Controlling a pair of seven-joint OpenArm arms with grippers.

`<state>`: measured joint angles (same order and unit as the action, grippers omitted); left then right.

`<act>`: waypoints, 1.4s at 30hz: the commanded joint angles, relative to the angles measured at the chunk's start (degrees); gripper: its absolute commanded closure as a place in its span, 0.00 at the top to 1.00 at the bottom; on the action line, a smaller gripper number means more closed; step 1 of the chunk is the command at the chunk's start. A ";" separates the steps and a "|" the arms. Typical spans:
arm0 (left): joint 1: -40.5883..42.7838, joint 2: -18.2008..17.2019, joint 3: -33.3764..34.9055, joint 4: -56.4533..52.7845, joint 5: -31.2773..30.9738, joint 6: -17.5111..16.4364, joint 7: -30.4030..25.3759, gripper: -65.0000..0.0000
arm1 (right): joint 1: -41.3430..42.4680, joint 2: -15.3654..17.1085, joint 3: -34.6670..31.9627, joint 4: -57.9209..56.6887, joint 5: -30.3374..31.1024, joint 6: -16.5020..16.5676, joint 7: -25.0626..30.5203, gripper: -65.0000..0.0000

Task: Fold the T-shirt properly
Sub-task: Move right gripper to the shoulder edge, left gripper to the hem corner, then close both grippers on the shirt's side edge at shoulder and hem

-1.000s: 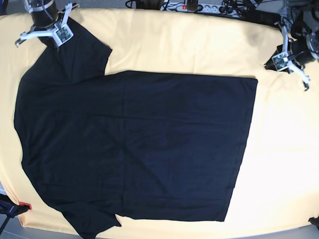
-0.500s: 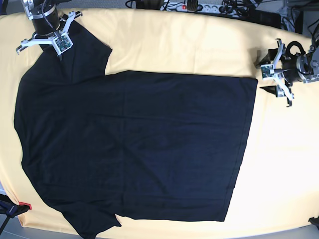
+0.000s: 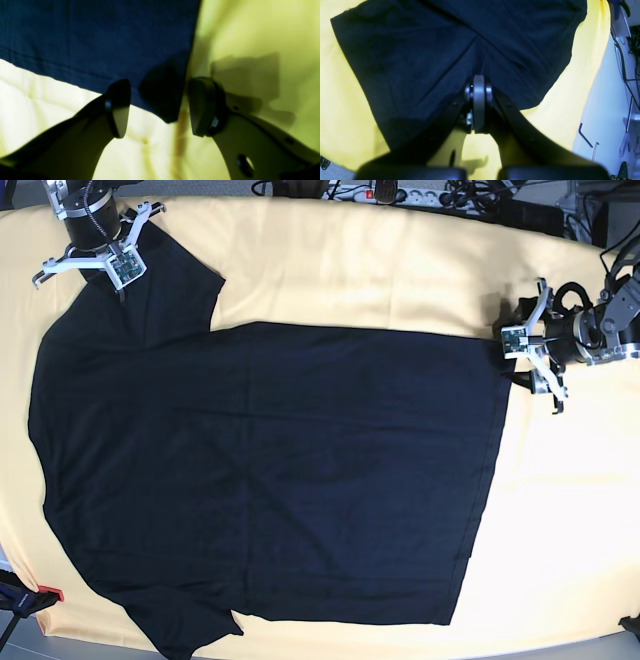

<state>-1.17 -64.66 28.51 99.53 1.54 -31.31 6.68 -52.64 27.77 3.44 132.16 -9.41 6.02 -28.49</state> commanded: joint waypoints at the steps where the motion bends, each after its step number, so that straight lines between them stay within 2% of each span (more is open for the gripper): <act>1: -0.92 -0.87 -0.55 0.35 -0.24 0.68 -0.50 0.57 | -0.37 0.48 0.31 0.87 -0.42 -0.66 0.90 0.00; 5: -0.96 0.66 -0.55 0.35 0.00 0.79 -0.50 0.57 | -0.35 0.50 0.31 0.87 -0.42 -0.66 0.90 0.00; 9: -1.25 2.69 -0.50 -0.20 1.55 3.54 -0.46 0.57 | -0.37 0.48 0.31 0.87 -0.42 -0.63 0.90 0.00; 16: -1.73 3.72 -0.44 -2.78 1.68 3.48 -0.48 0.56 | -0.35 0.50 0.31 0.87 -0.42 -0.66 0.90 0.00; 18: -1.73 3.74 -0.44 -2.95 1.66 3.50 -0.48 0.46 | -0.37 0.48 0.31 0.87 -0.39 -0.66 0.90 0.00; 19: -1.73 3.74 -0.44 -2.95 1.66 3.52 -0.46 0.35 | -0.35 0.48 0.31 0.87 -0.39 -0.66 0.90 0.00; 21: -1.73 3.74 -0.44 -2.89 1.66 4.39 -0.46 0.07 | -0.37 0.48 0.31 0.87 -0.39 -0.66 0.90 0.00; 22: -1.75 3.74 -0.44 -2.86 1.66 4.85 -0.46 0.00 | -0.37 0.48 0.31 0.87 -0.39 -0.66 0.90 0.00; 26: -2.05 3.67 -0.46 -1.70 1.68 7.02 -0.17 0.00 | -0.35 0.48 0.31 0.87 -0.42 -0.63 0.90 0.00; 30: -3.67 3.52 -0.46 1.55 1.64 6.97 0.35 0.00 | -0.37 0.50 0.31 0.87 -0.44 -0.52 0.87 0.00; 35: -5.09 3.54 -0.46 6.29 -0.70 6.95 6.23 0.00 | -0.37 0.50 0.31 0.87 -0.42 4.02 0.90 0.00; 39: -5.05 3.54 -0.44 6.86 -3.10 6.93 7.48 0.00 | -0.33 0.55 0.33 0.81 -0.44 4.52 0.96 0.33; 40: -5.05 3.54 -0.46 6.86 -3.10 6.93 7.61 0.00 | -0.15 0.55 0.33 0.72 -0.42 4.52 1.25 0.38; 42: -5.05 3.56 -0.44 6.86 -3.10 6.95 8.00 0.00 | 0.35 0.52 0.31 -0.46 -0.44 4.52 2.49 0.40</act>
<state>-5.43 -59.88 28.60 105.75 -1.19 -24.86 15.09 -52.03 27.77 3.44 131.07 -9.39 11.05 -26.89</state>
